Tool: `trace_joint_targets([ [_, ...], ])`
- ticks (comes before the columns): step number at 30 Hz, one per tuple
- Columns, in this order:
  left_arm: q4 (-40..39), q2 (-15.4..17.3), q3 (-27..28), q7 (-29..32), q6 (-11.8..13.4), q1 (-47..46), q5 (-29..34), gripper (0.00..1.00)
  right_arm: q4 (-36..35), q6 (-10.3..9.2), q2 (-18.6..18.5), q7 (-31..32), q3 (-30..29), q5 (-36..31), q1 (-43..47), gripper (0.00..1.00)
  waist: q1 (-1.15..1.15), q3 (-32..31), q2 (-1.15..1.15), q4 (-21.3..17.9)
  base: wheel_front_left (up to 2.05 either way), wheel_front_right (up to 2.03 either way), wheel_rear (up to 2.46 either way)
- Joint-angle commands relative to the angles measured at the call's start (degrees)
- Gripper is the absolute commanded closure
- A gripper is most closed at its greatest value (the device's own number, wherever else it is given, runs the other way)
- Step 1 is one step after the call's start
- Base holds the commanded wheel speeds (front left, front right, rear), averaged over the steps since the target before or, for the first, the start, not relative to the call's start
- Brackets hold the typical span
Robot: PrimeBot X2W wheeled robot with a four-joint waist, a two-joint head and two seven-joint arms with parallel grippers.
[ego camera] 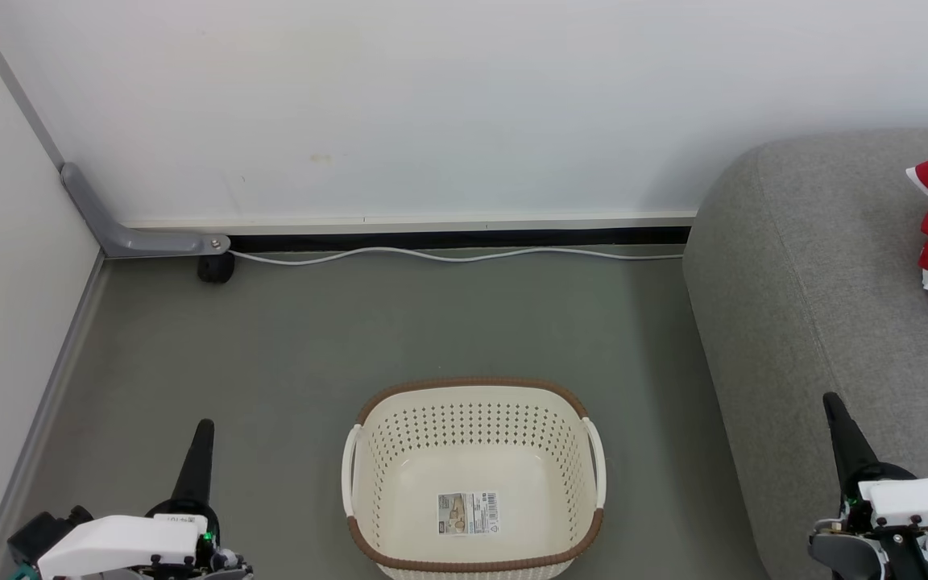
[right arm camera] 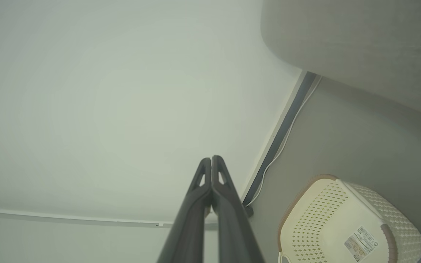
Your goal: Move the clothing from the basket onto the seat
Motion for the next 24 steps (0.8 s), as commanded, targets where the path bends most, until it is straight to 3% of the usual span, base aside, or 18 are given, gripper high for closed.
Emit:
trace_joint_targets([
  [1, -2.0, 1.1, 1.9, 0.4, -0.5, -3.0, -1.8, 1.0, -2.3, 0.23, -0.5, 0.9, 0.5, 1.9, -0.6, 1.0, 0.0, 0.0, 0.0, 0.0, 0.0, 0.0, 0.0],
  [24, -3.8, 1.2, 3.3, 3.5, -0.7, -3.4, -13.3, 1.0, -4.9, 0.25, -0.4, 3.9, -1.0, 13.3, 0.2, 1.0, 0.0, -0.1, 0.0, 0.0, 0.0, 0.0, 0.0],
])
